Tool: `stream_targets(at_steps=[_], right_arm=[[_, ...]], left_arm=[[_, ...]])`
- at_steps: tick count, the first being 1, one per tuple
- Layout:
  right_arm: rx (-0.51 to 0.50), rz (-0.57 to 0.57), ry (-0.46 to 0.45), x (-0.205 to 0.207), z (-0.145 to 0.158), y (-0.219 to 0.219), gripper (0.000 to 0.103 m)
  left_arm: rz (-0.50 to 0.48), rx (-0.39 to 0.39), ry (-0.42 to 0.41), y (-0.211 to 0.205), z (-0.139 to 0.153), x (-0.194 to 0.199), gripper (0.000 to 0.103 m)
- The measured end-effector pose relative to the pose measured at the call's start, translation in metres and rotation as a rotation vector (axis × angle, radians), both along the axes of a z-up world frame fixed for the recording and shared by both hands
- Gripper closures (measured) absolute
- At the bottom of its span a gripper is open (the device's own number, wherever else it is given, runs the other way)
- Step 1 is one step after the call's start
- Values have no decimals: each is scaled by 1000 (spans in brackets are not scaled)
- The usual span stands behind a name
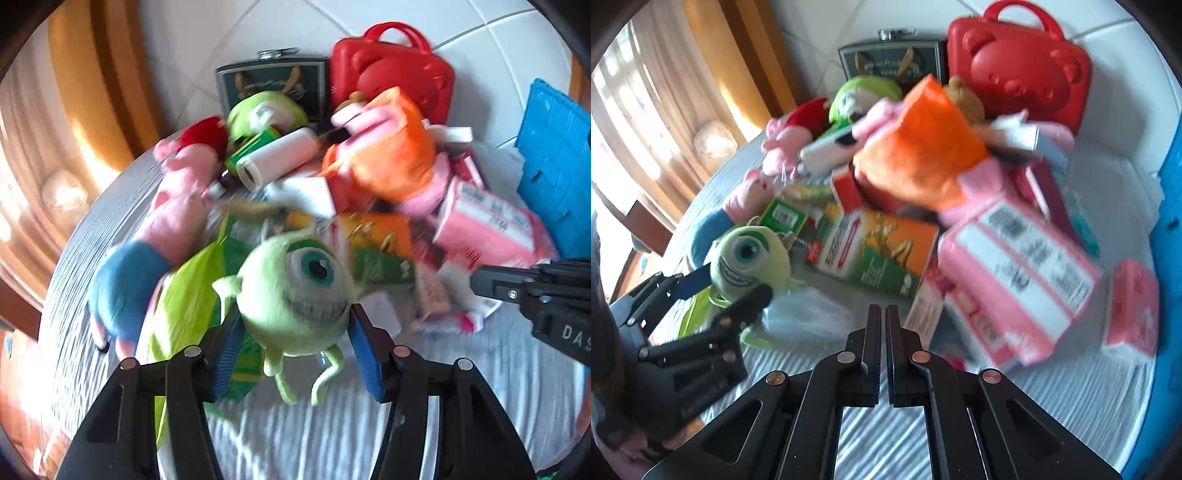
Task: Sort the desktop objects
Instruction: 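Grasp the green one-eyed plush with the left tool while right reaches the floss box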
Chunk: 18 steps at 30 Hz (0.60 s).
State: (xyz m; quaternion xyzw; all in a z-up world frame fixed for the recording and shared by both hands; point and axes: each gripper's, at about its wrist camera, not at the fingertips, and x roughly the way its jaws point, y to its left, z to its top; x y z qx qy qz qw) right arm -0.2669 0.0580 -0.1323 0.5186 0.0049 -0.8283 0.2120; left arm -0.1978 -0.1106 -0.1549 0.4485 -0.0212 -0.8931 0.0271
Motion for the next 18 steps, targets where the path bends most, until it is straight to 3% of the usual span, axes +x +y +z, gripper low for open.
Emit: stream_targets(at_steps=[4,6,9,18], right_arm=[[-31,13,-76,6,-25,-14,95],[-50,31,-92,7,-33,-25,86],[-38,86,-89,9,-37,-45,59],[43,240,-45,7,-41,-85,51]], left_arm=[[56,29,-10,-25,-11,9,48],[69,12,-25,-35,-17,10,48],[48,15,-29,-39,-22,12,48],[31,-11,-29,-49,-26,15,49]])
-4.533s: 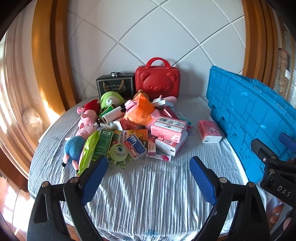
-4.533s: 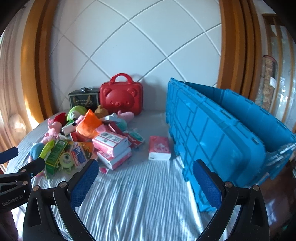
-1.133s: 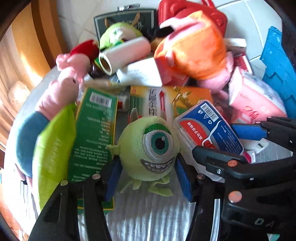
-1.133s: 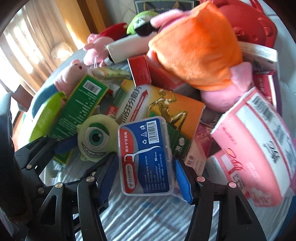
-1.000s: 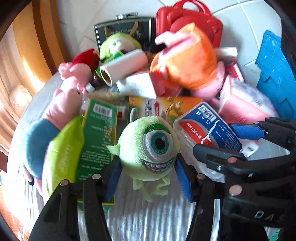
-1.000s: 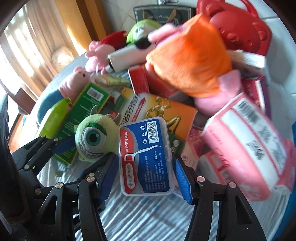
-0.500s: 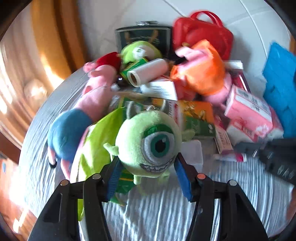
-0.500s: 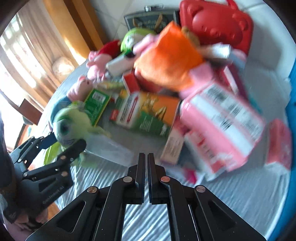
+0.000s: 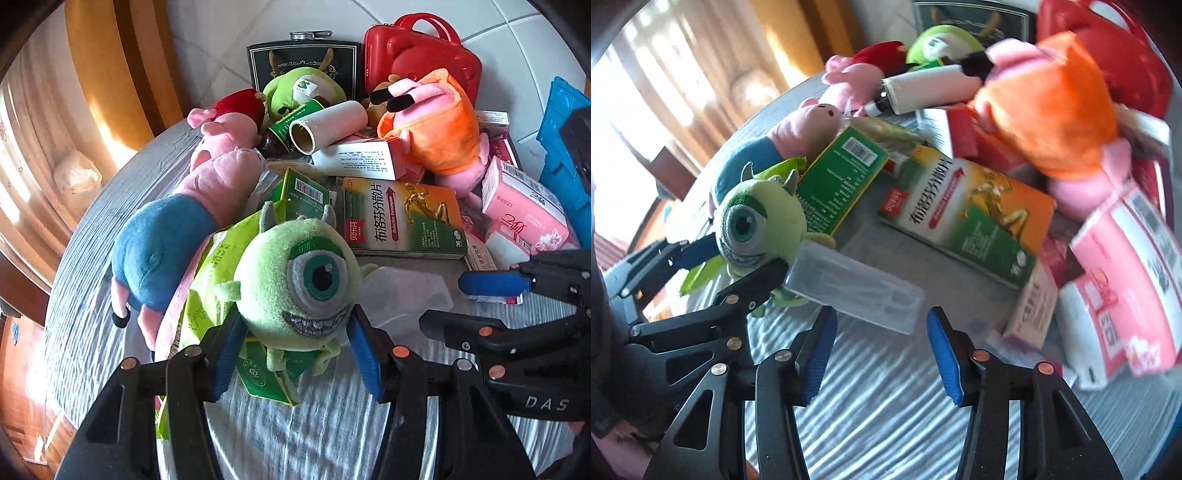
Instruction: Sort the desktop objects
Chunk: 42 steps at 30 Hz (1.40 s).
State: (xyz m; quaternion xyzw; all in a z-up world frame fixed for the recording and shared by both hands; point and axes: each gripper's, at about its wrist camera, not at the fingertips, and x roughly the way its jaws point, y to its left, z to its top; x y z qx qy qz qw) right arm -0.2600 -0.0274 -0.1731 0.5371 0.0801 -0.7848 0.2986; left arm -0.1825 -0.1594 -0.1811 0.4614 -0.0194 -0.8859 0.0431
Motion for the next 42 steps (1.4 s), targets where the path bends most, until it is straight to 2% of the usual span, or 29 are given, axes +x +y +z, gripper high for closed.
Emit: stream_targets(at_steps=[6,10,13,16,21,25,26,27,28,30,34,36,38,41,42], right_arm=[[77,126,30,-7,-11,-12,43],[62,171,31,-8,-15,-16,43],[51,211,29,-6,-18,-19,43],[61,243,40,-4,-19,-20,42],[54,331,104,1,-6,-24,26],[49,339,117,-8,-1,-22,27],[50,328,115,-10,2,-19,36],[46,322,114,-12,4,-16,46],[43,318,114,-14,5,-15,47],[36,300,115,-15,9,2,47],[12,255,88,-11,16,29,45],[6,228,78,-16,15,39,41],[1,203,71,-17,14,50,40],[-12,179,54,-18,11,59,40],[-15,175,49,-18,8,60,40]], left_arm=[[3,-2,-15,-1,-5,6,49],[80,24,-56,-4,-16,17,51],[167,60,-116,-7,-35,25,57],[251,81,-135,-11,-48,38,57],[330,91,-113,-13,-51,51,57],[324,131,-80,-9,-38,71,57],[326,133,-91,-8,-36,75,57],[333,134,-104,-7,-35,79,56],[344,140,-115,-6,-32,82,55],[357,169,-111,-5,-23,86,50],[358,187,-34,7,13,85,22],[340,184,-10,17,24,79,14],[312,173,-36,28,17,69,12],[324,106,-124,40,-19,57,12],[339,80,-139,37,-29,54,15]])
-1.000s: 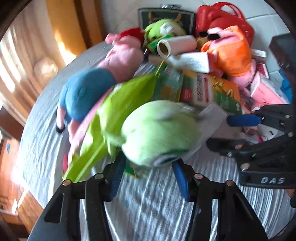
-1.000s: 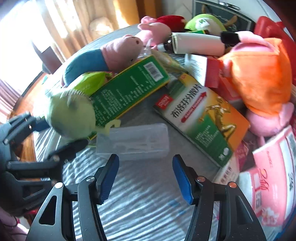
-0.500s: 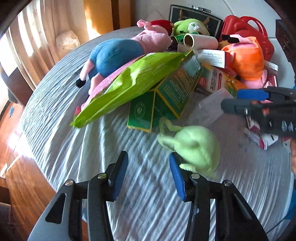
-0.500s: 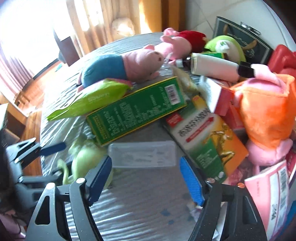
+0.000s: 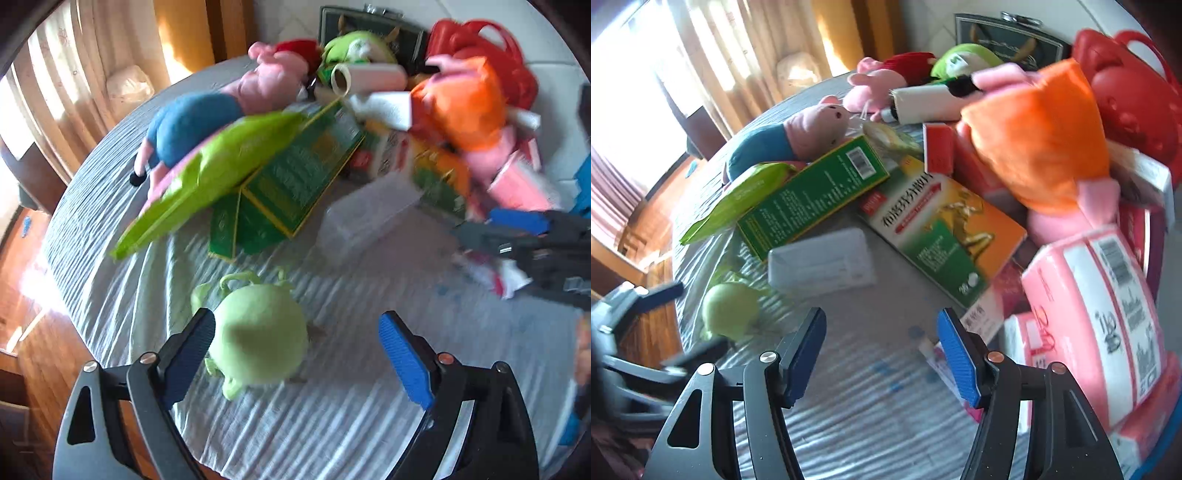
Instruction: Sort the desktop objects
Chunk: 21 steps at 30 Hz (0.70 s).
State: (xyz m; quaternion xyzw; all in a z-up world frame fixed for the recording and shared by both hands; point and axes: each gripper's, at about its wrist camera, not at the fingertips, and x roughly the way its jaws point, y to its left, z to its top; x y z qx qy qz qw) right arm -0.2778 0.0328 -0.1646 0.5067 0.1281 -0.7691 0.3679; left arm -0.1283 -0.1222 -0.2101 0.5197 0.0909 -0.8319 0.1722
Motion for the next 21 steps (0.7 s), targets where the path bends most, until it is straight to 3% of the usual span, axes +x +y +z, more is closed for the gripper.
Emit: stream_targets(at_steps=[3,6,9,10,11,12,15,17,19,21], right_arm=[[-3,15,-13,4,-7,-5,40],[-14,41,-13,6,-10,-16,33],[-34,35,48,1,-2,-32,36],[-47,30,61,-3,2,-38,41],[-51,24,66,-11,3,-47,58],[-46,16,69,-17,3,-52,66],[-13,2,47,-33,-8,-69,66],[25,-2,27,-30,-13,-70,66],[62,-11,15,-21,-16,-64,66],[66,-23,-32,-5,-22,-52,64]], left_arm=[[38,-63,-13,-12,-16,-1,42],[50,-47,24,-33,-18,2,43],[65,-12,48,-50,-17,2,43],[73,16,58,-54,-16,3,43],[74,33,64,-57,-16,5,43],[71,46,65,-58,-15,5,43],[58,101,76,-61,-6,8,42],[33,86,74,-56,1,12,40],[20,46,51,-52,1,15,28],[14,56,31,-51,-4,20,27]])
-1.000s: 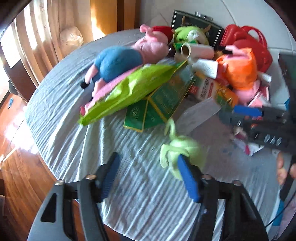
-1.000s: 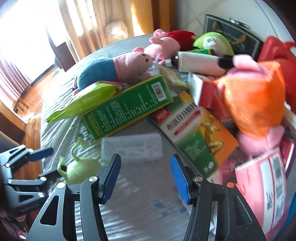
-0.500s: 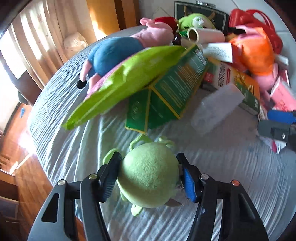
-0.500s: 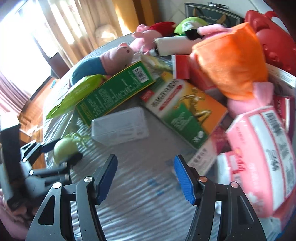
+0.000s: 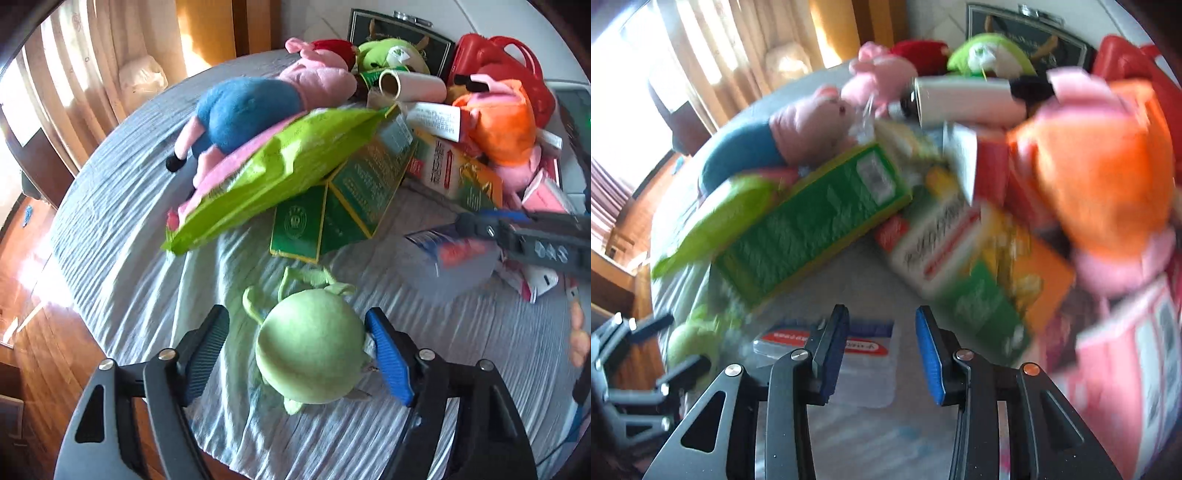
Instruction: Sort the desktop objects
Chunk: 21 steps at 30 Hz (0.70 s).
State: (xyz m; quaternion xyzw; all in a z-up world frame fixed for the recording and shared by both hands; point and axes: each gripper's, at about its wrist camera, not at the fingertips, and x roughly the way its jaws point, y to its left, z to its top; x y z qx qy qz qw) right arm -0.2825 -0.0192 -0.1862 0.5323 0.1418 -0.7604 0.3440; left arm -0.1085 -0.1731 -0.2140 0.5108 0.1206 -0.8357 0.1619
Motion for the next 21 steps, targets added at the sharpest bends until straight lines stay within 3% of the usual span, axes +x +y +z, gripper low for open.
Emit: stream_targets(at_steps=[2,6,7,9,11,13,15,21], right_arm=[[8,3,-42,18,-7,9,64],[9,34,-42,46,-6,21,51],[5,39,-36,49,-4,24,46],[-8,40,-29,52,0,26,16],[-10,46,-15,52,2,21,9],[-11,40,-13,53,-1,16,6],[-2,17,-26,52,-11,11,2],[36,-19,-47,47,-30,-13,1]], left_arm=[[-1,27,-15,-1,-9,0,27],[-28,40,-44,4,-21,2,27],[-31,43,-53,5,-24,4,27],[-33,52,-63,8,-29,6,27],[-39,43,-72,11,-33,7,27],[-49,25,-69,14,-34,8,28],[-58,-9,-52,15,-33,10,37],[-68,-35,-50,9,-38,4,37]])
